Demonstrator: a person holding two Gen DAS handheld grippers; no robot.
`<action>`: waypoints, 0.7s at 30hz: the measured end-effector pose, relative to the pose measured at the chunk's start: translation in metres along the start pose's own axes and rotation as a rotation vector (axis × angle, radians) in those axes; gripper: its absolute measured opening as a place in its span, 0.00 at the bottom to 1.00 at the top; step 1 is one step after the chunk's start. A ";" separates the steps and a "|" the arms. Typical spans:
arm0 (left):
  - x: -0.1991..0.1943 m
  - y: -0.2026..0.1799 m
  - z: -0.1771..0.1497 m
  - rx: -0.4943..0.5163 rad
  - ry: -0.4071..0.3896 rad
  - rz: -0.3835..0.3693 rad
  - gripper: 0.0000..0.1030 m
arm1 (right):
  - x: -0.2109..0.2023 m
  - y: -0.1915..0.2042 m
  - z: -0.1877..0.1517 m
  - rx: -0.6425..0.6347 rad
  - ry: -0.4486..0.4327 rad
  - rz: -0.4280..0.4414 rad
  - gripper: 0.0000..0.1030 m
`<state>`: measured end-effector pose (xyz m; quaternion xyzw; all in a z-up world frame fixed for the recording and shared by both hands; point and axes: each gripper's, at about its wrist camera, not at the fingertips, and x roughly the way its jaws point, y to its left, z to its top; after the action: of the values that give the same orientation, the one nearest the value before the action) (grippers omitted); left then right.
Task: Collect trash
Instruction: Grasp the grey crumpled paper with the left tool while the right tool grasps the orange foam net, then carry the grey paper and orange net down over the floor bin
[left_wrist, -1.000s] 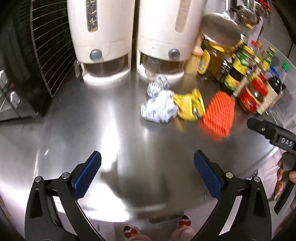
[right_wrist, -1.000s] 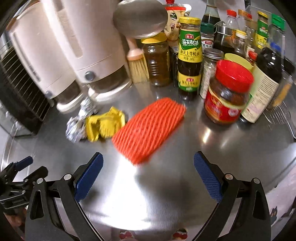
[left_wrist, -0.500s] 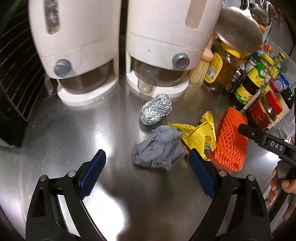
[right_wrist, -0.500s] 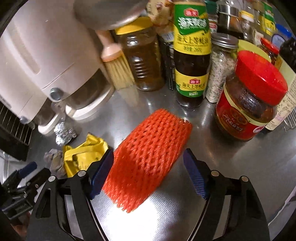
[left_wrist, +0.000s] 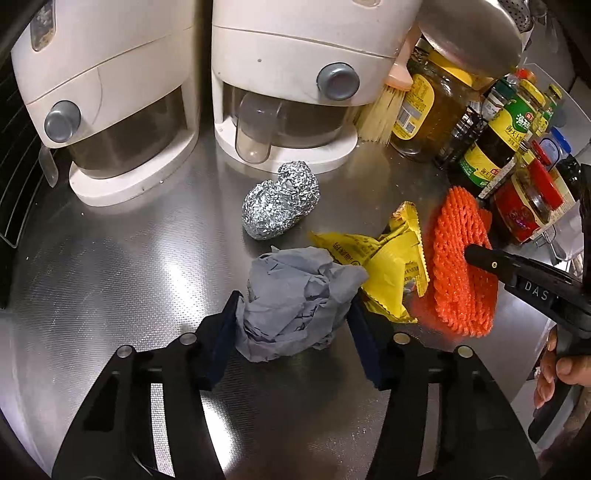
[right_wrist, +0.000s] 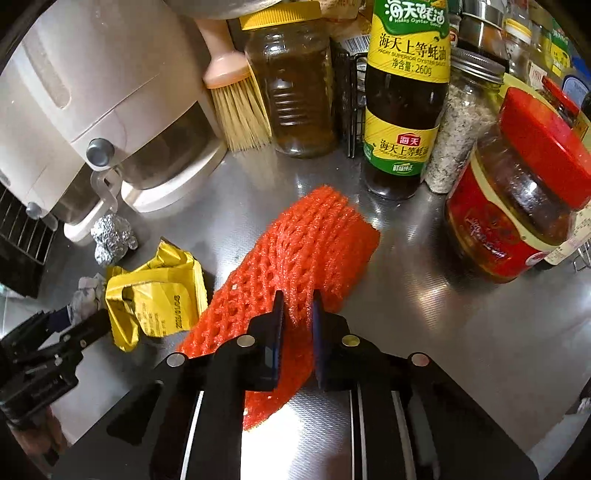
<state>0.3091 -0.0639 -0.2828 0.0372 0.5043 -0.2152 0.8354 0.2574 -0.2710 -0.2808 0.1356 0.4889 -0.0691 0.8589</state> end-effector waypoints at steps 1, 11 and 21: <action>-0.001 -0.001 -0.001 0.001 -0.001 -0.002 0.51 | -0.002 0.000 -0.001 -0.008 -0.003 0.001 0.11; -0.036 -0.012 -0.025 -0.005 -0.020 0.015 0.49 | -0.042 0.001 -0.019 -0.029 -0.048 0.053 0.11; -0.094 -0.031 -0.075 -0.017 -0.049 0.016 0.49 | -0.091 0.005 -0.061 -0.057 -0.079 0.112 0.11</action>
<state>0.1976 -0.0403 -0.2337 0.0289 0.4854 -0.2053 0.8494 0.1620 -0.2496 -0.2312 0.1354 0.4481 -0.0125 0.8836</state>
